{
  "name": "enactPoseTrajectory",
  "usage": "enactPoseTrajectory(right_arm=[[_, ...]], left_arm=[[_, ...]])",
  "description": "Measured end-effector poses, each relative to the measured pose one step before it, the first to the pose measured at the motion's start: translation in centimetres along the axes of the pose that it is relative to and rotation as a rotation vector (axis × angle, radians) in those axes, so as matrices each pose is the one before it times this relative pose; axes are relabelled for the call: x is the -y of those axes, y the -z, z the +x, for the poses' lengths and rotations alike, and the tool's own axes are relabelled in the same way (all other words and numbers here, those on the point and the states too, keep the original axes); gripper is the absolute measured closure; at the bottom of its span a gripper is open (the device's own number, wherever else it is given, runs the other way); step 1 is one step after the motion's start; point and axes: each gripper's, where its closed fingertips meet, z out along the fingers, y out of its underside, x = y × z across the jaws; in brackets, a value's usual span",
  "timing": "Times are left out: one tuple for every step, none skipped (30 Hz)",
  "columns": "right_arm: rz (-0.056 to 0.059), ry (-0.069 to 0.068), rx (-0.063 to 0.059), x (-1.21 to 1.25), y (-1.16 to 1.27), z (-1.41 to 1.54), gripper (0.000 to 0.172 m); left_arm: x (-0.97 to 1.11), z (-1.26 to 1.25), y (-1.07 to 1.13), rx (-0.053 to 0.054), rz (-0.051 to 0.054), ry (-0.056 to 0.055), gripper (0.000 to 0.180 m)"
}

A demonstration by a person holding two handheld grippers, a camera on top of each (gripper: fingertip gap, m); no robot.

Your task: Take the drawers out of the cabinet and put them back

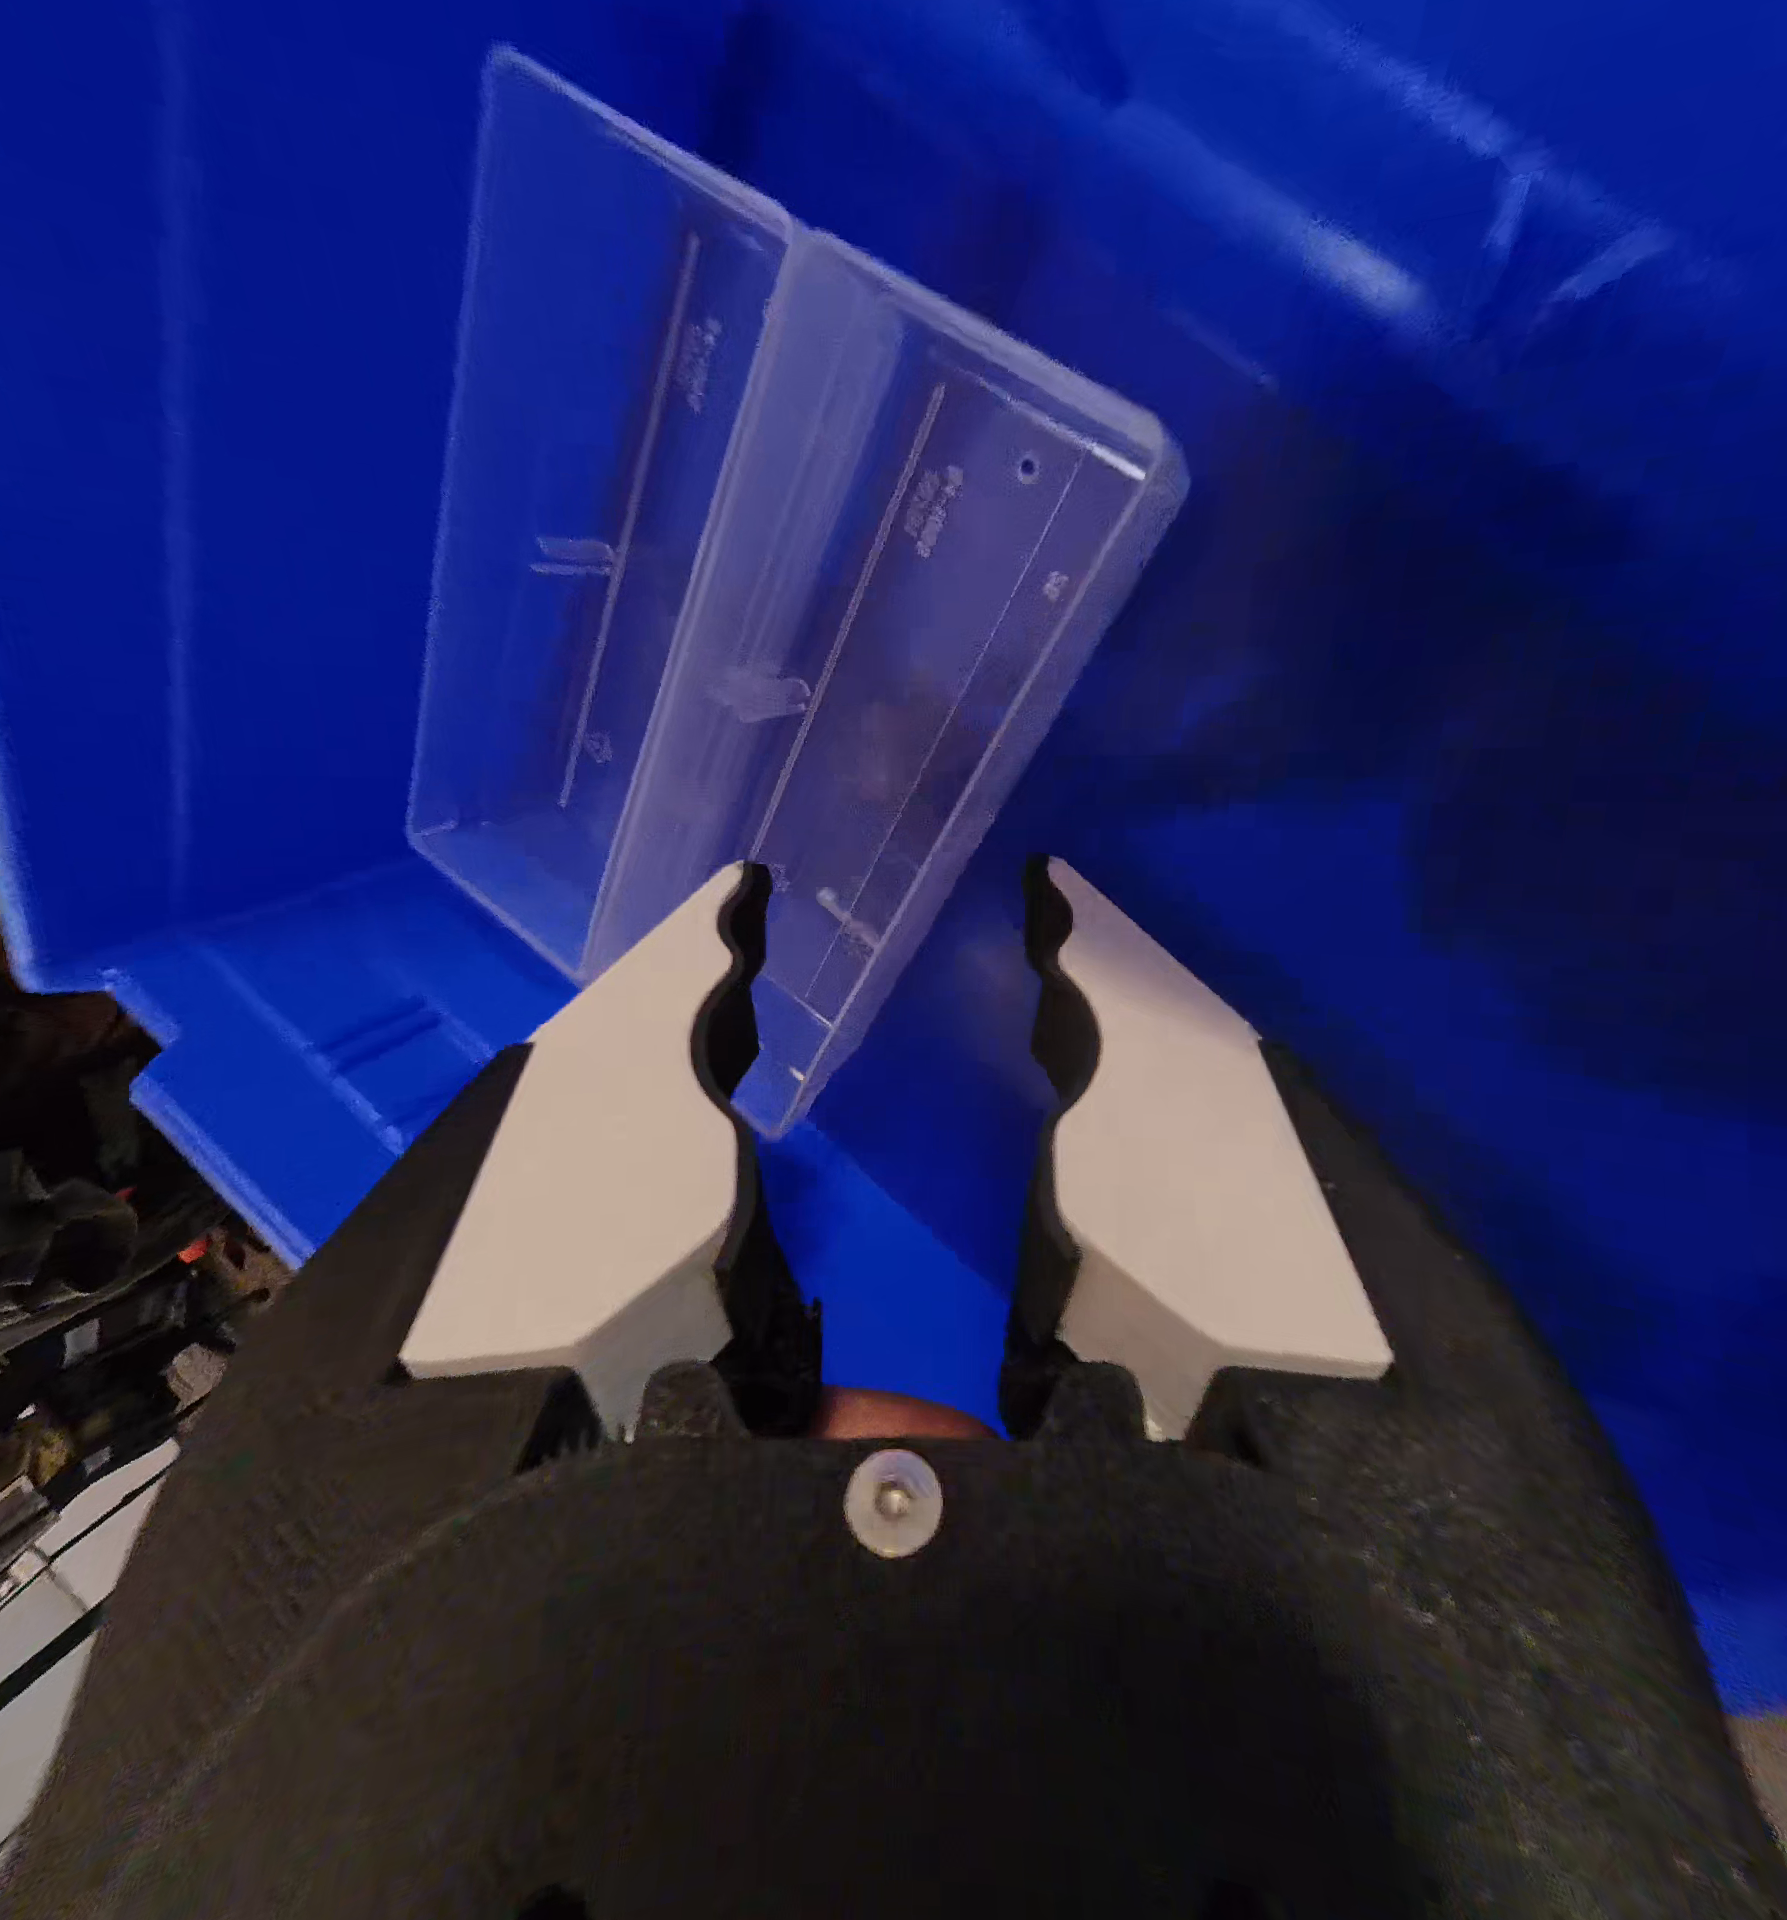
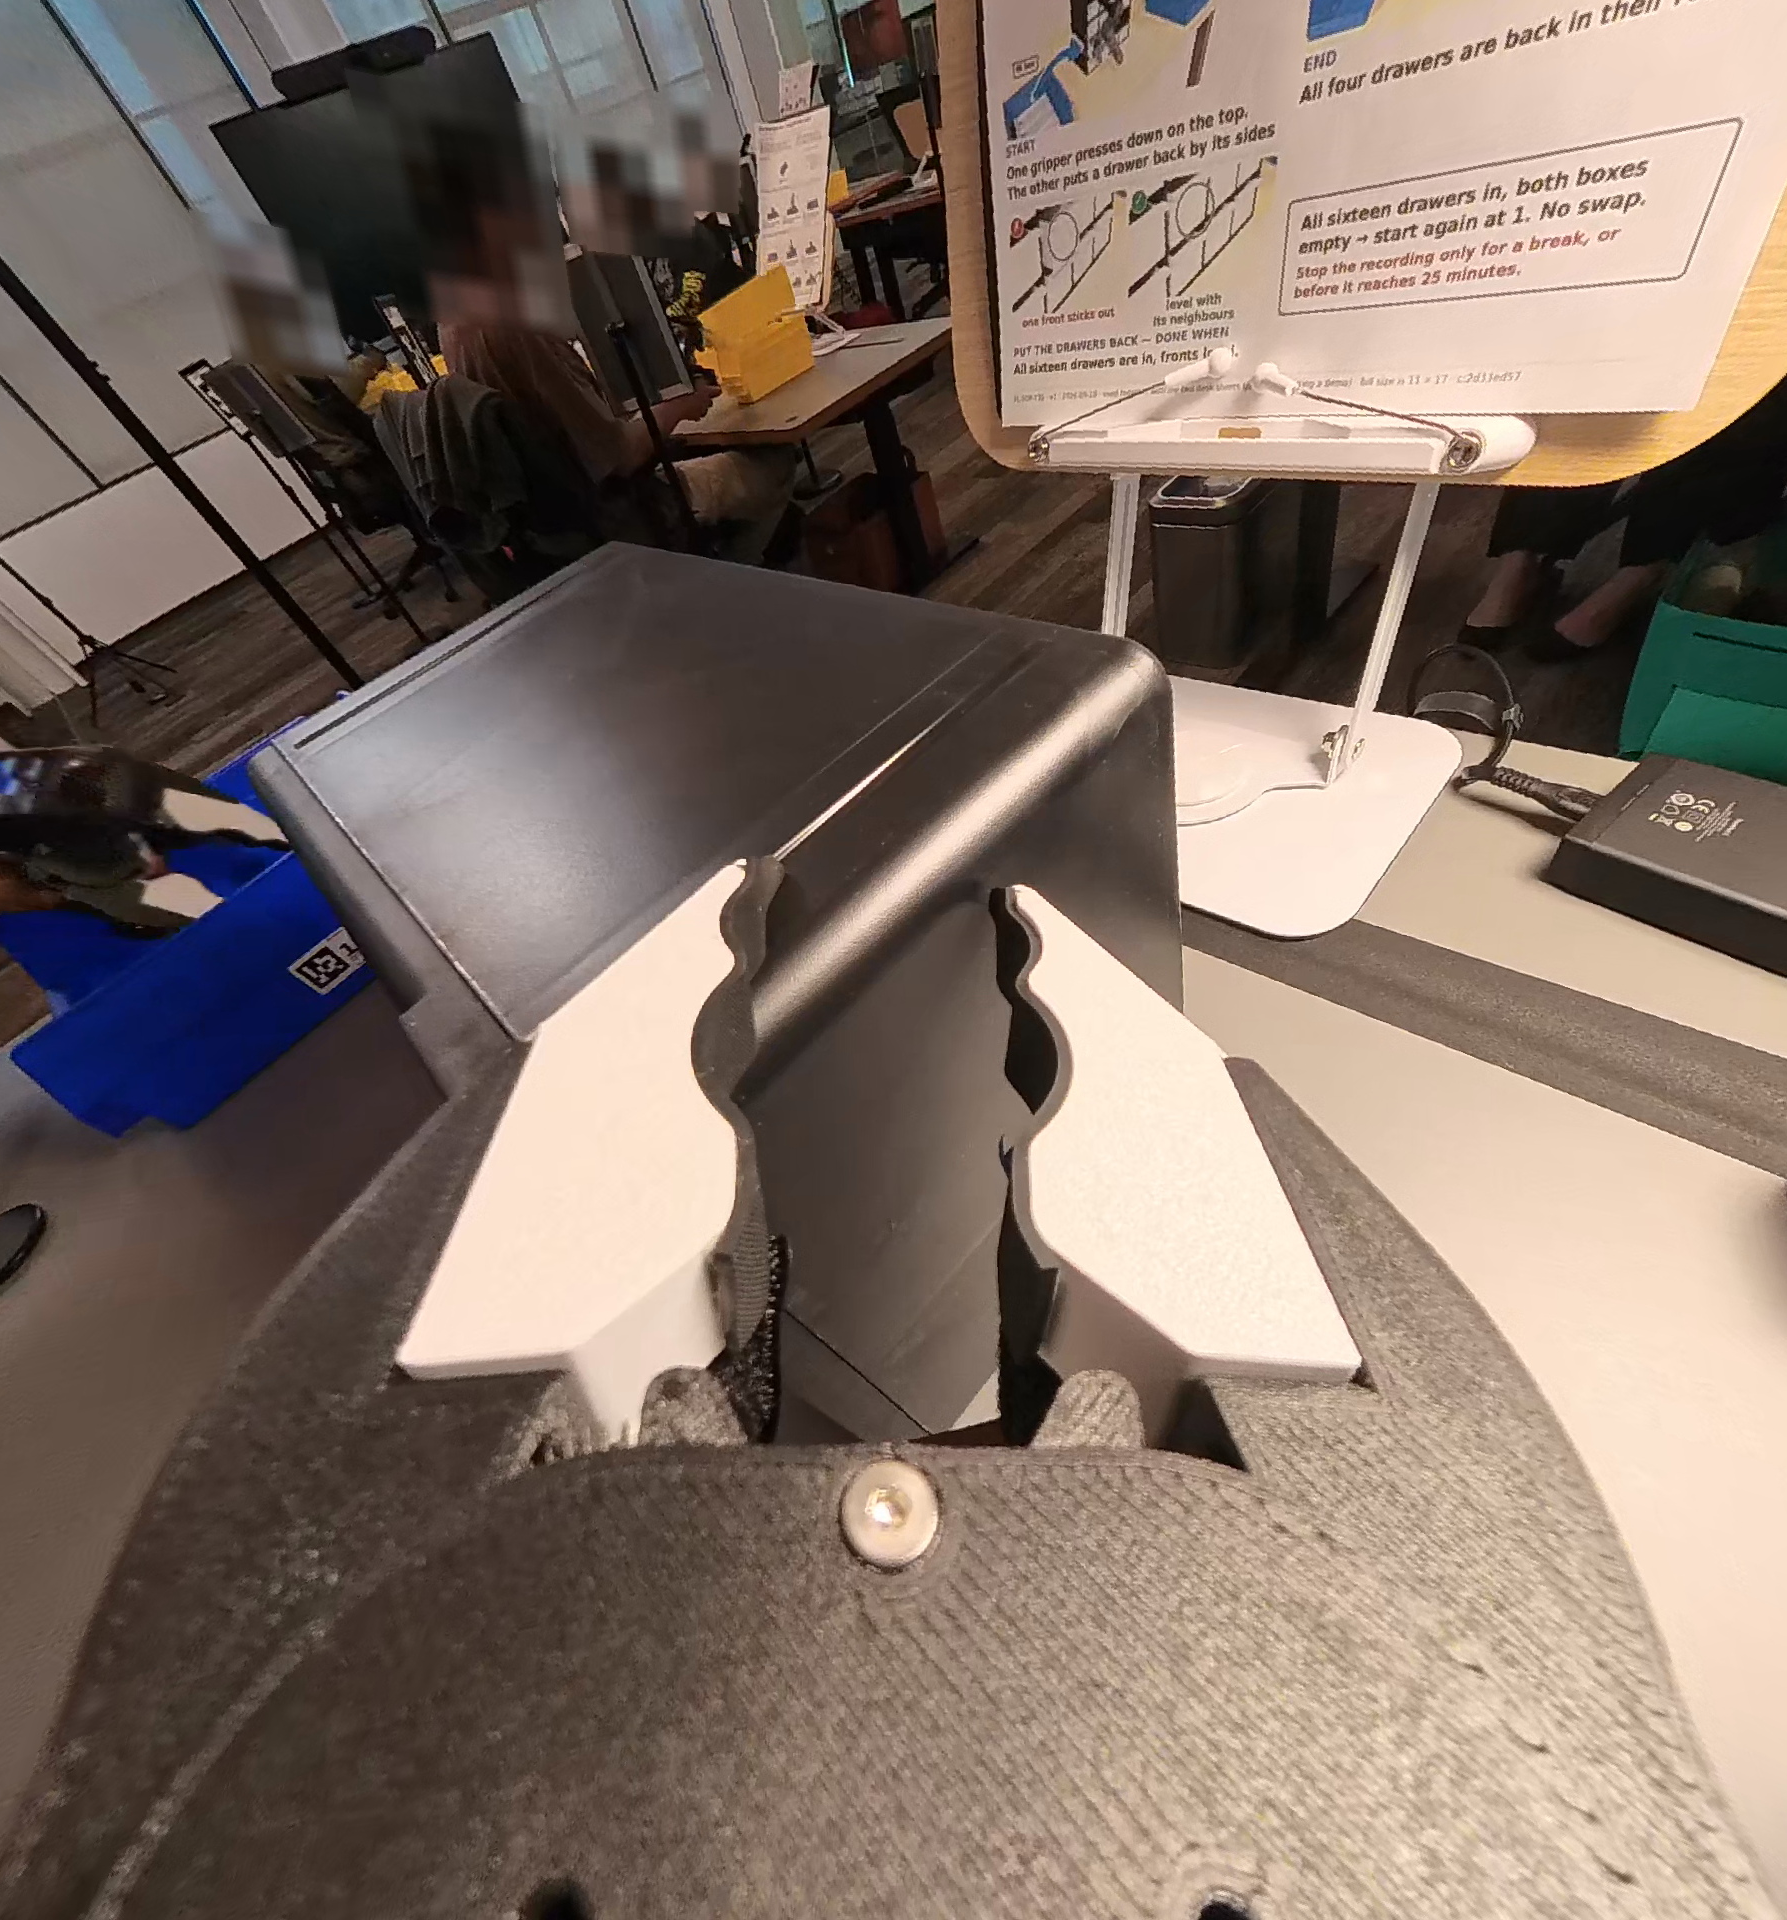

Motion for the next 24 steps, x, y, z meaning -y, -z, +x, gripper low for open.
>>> enactPoseTrajectory(right_arm=[[-0.0003, 0.001, 0.0003, 0.005, -0.005, -0.011, 0.125], [0.0001, -0.0001, 0.0006, 0.004, -0.001, 0.0, 0.125], [-0.0001, -0.0003, 0.0008, -0.007, -0.002, -0.001, 0.125], [-0.0003, 0.0003, 0.0011, 0.001, -0.008, -0.005, 0.125], [-0.0003, 0.0002, 0.0016, 0.01, -0.005, -0.015, 0.125], [-0.0003, -0.0003, 0.002, 0.009, -0.018, -0.003, 0.125], [-0.0002, -0.0008, 0.0023, -0.001, -0.011, -0.008, 0.125], [-0.0002, -0.0011, 0.0024, 0.013, -0.019, -0.006, 0.125], [-0.0002, -0.0011, 0.002, 0.0, -0.012, -0.006, 0.125], [-0.0002, -0.0005, 0.0009, 0.012, -0.006, -0.011, 0.125], [-0.0003, 0.0002, -0.0004, -0.004, 0.002, 0.007, 0.125], [0.0004, 0.0001, -0.001, 0.007, 0.01, -0.006, 0.125], [0.0005, 0.0002, -0.0012, 0.01, 0.0, -0.003, 0.126], [-0.0002, 0.0006, -0.001, 0.007, 0.007, -0.016, 0.126], [-0.0004, 0.0005, -0.001, 0.004, 0.008, -0.017, 0.126], [0.0005, 0.0018, -0.002, 0.023, 0.005, -0.006, 0.127], [0.0002, 0.0022, -0.0024, 0.015, 0.008, -0.008, 0.127], [0.0003, 0.0013, -0.0016, 0.009, 0.013, -0.012, 0.127], [0.0002, 0.0007, -0.001, 0.004, 0.002, -0.013, 0.127], [0.0004, -0.0006, -0.0004, -0.006, 0.004, 0.005, 0.128], [0.001, -0.0015, 0.0002, 0.005, 0.0, 0.0, 0.128], [0.001, -0.0019, 0.0006, -0.013, 0.004, 0.008, 0.128], [0.0005, -0.0014, 0.0009, -0.013, 0.011, -0.005, 0.128], [-0.0002, -0.0005, 0.0009, -0.014, 0.008, -0.012, 0.127]], left_arm=[[-0.324, 0.016, -0.755, 0.0001, -0.0224, -0.0096, 0.134], [-0.428, 0.085, -0.623, 0.0023, -0.0256, -0.0135, 0.144], [-0.346, 0.138, -0.38, 0.0018, -0.0173, -0.0095, 0.158], [-0.211, 0.141, -0.077, 0.0012, -0.0068, 0.003, 0.164], [-0.253, 0.243, 0.181, -0.0076, -0.008, 0.0127, 0.169], [-0.251, 0.247, 0.43, -0.0073, -0.0053, 0.0146, 0.172], [-0.14, 0.183, 0.681, 0.0008, 0.0055, 0.0145, 0.175], [-0.051, 0.209, 0.924, -0.0013, 0.0123, 0.0221, 0.177], [0.024, 0.259, 1.13, -0.0071, 0.0167, 0.032, 0.178], [0.054, 0.283, 1.308, -0.0095, 0.0191, 0.035, 0.178], [0.059, 0.215, 1.434, -0.0047, 0.0184, 0.0327, 0.178], [0.131, 0.11, 1.539, 0.005, 0.0205, 0.0237, 0.178], [0.315, 0.152, 1.653, 0.0076, 0.0249, 0.0142, 0.178], [0.599, 0.291, 1.738, 0.0037, 0.0302, 0.0128, 0.179], [0.928, 0.417, 1.764, 0.0023, 0.0365, 0.0139, 0.179], [1.283, 0.599, 1.707, 0.0004, 0.0435, 0.011, 0.179], [1.615, 0.884, 1.553, -0.0067, 0.0505, 0.0056, 0.179], [1.888, 1.283, 1.261, -0.0203, 0.0542, 0.0038, 0.179], [1.981, 1.676, 0.849, -0.0332, 0.0515, 0.008, 0.179], [1.911, 1.976, 0.358, -0.0432, 0.0457, 0.0134, 0.179], [1.764, 2.234, -0.164, -0.0539, 0.0431, 0.0173, 0.179], [1.458, 2.41, -0.681, -0.063, 0.0357, 0.0192, 0.179], [0.997, 2.392, -1.182, -0.0654, 0.02, 0.0164, 0.179], [0.487, 2.229, -1.595, -0.0617, 0.004, 0.0104, 0.179]])
